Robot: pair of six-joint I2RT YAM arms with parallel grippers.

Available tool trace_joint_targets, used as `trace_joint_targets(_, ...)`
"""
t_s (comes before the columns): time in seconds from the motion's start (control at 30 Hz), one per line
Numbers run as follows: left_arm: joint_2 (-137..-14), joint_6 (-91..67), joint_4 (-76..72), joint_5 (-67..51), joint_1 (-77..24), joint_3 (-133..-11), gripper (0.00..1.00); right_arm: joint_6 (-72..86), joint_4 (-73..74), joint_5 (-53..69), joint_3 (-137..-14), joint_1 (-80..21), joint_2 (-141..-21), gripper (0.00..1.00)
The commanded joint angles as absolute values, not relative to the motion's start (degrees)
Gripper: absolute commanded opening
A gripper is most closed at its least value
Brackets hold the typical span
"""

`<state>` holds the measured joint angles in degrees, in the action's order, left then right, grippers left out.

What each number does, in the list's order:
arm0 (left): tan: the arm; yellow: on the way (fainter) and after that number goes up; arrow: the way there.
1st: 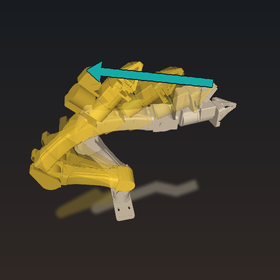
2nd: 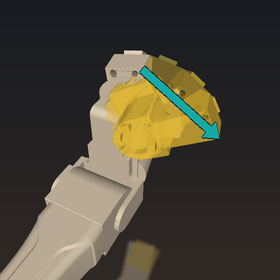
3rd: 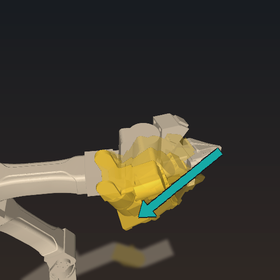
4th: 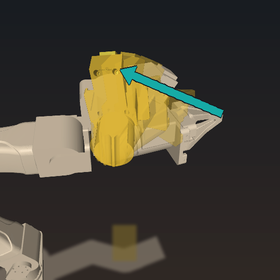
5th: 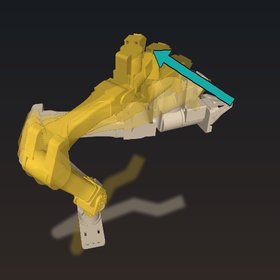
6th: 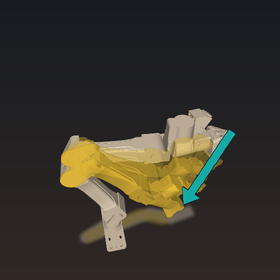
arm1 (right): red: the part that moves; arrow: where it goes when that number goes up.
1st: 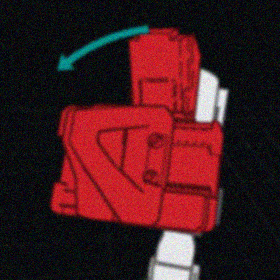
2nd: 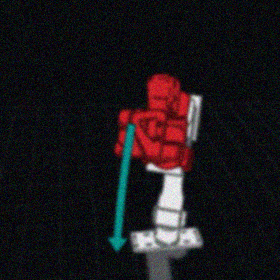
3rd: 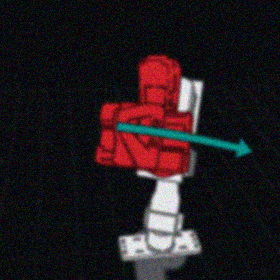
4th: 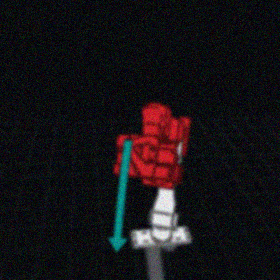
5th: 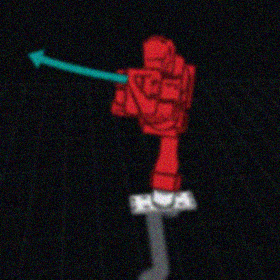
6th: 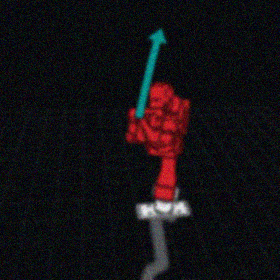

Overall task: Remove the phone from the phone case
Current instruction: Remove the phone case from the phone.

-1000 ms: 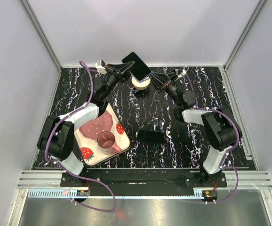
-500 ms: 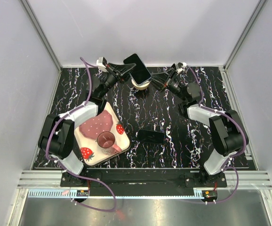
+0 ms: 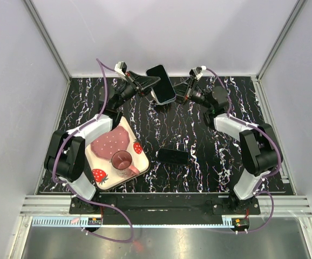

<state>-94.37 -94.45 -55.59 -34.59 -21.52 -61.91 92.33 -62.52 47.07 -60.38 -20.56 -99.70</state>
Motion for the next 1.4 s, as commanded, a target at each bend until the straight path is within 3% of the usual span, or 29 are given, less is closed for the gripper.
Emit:
trace_joint_targets(0.0, -92.90, -100.46, -71.88, -49.75, -31.46, -66.80, 0.00, 93.50, -55.97, 46.85, -61.53, -22.85, -105.47, 0.26)
trace_joint_targets(0.03, -93.60, -100.63, -72.50, -49.83, -31.46, -66.27, 0.00, 94.30, -57.29, 46.85, -61.09, -22.59, -105.56, 0.20)
trace_joint_targets(0.07, -93.78, -100.72, -72.51, -50.44, -31.46, -66.27, 0.00, 94.92, -59.57, 46.67, -60.39, -22.59, -105.21, 0.03)
trace_joint_targets(0.1, -94.04, -100.55, -72.51, -50.71, -31.38, -66.18, 0.00, 95.27, -59.94, 46.15, -58.73, -21.98, -104.16, 0.00)
trace_joint_targets(0.3, -95.97, -98.70, -72.42, -50.36, -31.46, -62.85, 0.02, 91.42, -57.13, 44.82, -51.69, -18.29, -98.54, 0.00)
trace_joint_targets(0.37, -96.68, -98.61, -73.29, -50.45, -31.55, -62.49, 0.18, 90.27, -55.21, 44.91, -50.54, -17.49, -97.39, 0.00)
trace_joint_targets(0.4, -97.46, -98.53, -73.39, -50.71, -31.47, -62.58, 0.35, 88.78, -54.24, 44.91, -49.58, -17.06, -95.99, 0.00)
trace_joint_targets(0.53, -98.52, -94.42, -69.63, -51.50, -31.46, -62.67, 0.66, 83.51, -45.21, 44.30, -48.25, -14.77, -91.85, 0.00)
trace_joint_targets(0.57, -98.53, -93.00, -66.30, -51.76, -31.46, -62.67, 0.80, 82.37, -43.35, 43.95, -48.16, -14.42, -90.89, 0.00)
trace_joint_targets(0.73, -98.44, -84.49, -57.06, -51.94, -31.12, -62.23, 0.98, 73.31, -29.66, 41.58, -47.55, -11.69, -83.95, 0.00)
trace_joint_targets(1.0, -91.94, -58.38, -16.73, -42.99, -29.09, -66.61, 0.99, 52.75, -4.15, 32.88, -52.99, -8.79, -73.75, 0.00)
trace_joint_targets(1.23, -89.04, -51.16, -3.61, -30.00, -29.18, -68.29, 0.99, 36.41, 17.80, 20.85, -60.81, -9.75, -72.86, 0.00)
trace_joint_targets(1.37, -90.08, -49.57, 0.96, -25.23, -30.41, -68.47, 0.99, 27.53, 26.26, 5.33, -64.50, -14.49, -74.26, 0.00)
